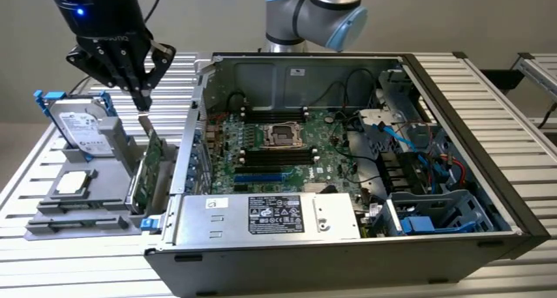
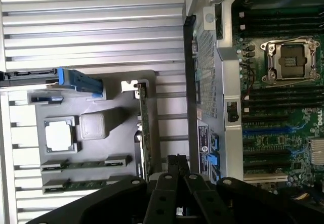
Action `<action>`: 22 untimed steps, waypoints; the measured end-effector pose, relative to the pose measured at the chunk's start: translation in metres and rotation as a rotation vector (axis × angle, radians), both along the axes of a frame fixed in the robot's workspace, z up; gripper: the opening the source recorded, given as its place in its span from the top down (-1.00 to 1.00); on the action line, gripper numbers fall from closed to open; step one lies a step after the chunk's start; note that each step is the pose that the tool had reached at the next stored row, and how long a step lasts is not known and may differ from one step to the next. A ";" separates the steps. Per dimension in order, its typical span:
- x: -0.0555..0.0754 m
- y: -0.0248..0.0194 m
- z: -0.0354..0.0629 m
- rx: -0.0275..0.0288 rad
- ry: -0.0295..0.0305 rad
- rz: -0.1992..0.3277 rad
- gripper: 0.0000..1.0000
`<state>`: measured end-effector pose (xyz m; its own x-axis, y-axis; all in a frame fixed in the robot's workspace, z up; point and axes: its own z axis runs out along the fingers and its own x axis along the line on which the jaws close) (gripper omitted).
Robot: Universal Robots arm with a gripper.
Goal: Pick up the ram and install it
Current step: 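Reach for the ram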
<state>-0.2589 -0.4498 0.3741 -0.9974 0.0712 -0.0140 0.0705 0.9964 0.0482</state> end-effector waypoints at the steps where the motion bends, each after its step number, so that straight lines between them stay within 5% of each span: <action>1: -0.003 -0.0014 -0.0003 0.0000 0.0000 0.000 0.79; 22: -0.063 -0.0309 -0.0079 0.0000 0.0015 0.000 0.79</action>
